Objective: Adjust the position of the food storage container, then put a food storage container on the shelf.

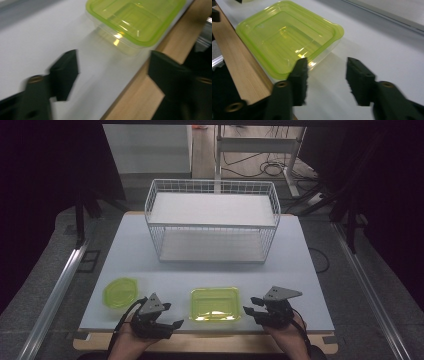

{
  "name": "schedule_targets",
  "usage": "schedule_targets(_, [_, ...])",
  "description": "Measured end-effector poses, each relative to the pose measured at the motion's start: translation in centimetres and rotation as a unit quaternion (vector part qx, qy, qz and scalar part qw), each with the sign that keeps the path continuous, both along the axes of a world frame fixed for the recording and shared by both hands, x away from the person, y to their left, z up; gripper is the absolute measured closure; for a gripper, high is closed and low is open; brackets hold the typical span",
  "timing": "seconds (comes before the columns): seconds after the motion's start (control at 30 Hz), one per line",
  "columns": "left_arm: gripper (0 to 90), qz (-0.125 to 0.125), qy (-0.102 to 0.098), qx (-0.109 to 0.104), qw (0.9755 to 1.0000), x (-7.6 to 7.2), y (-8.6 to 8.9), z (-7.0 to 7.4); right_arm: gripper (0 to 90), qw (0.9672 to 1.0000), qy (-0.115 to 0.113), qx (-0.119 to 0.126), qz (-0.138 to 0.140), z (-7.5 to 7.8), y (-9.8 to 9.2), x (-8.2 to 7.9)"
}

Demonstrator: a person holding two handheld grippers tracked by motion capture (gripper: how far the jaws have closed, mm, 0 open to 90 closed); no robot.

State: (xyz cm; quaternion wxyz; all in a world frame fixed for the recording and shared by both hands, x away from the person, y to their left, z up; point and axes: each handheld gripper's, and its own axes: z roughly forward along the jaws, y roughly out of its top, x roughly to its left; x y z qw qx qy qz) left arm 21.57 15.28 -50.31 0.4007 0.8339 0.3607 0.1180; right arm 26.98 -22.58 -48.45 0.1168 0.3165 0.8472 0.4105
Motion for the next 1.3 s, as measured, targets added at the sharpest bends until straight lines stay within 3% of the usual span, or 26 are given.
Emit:
schedule_targets(0.2, [8.2,-0.005,-0.014,0.045,0.9989,-0.7,0.1,-1.2,27.5,0.9998,-0.018,-0.005,0.003,-0.5,-0.4,-0.1])
schedule_targets(0.33, [3.1,-0.013,-0.028,0.043,0.9986,-1.0,0.5,-1.9,15.8,0.9998,-0.019,-0.002,0.0,-0.8,-0.6,0.0])
schedule_targets(0.43, [2.6,-0.01,-0.033,0.033,0.9989,-0.8,0.7,-2.2,14.1,0.9999,-0.012,-0.001,0.0,-1.1,-0.5,0.1])
schedule_targets(0.53, [2.6,-0.009,-0.031,0.024,0.9992,-0.8,0.7,-2.4,14.0,1.0,-0.006,0.004,0.0,-1.2,-0.5,0.1])
schedule_targets(0.8, [2.7,-0.018,-0.038,0.04,0.9983,-0.8,0.4,-2.6,20.1,0.9995,0.014,0.022,-0.017,-0.8,-0.7,0.2])
schedule_targets(0.97, [2.8,-0.016,-0.041,0.045,0.998,-0.9,0.5,-2.5,24.3,0.9995,0.021,0.014,-0.02,-0.6,-0.7,0.3])
schedule_targets(1.07, [2.9,-0.015,-0.044,0.046,0.9979,-0.8,0.6,-2.4,30.7,0.9982,0.041,0.033,-0.028,-0.3,-0.6,0.4])
schedule_targets(1.17, [3.0,-0.014,-0.048,0.046,0.9977,-0.8,0.6,-2.4,34.8,0.9945,0.073,0.07,-0.029,0.1,-0.6,0.7])
schedule_targets(1.3, [3.0,-0.013,-0.051,0.049,0.9974,-0.8,0.6,-2.4,42.8,0.9955,0.076,0.051,-0.025,0.2,-0.2,1.1])
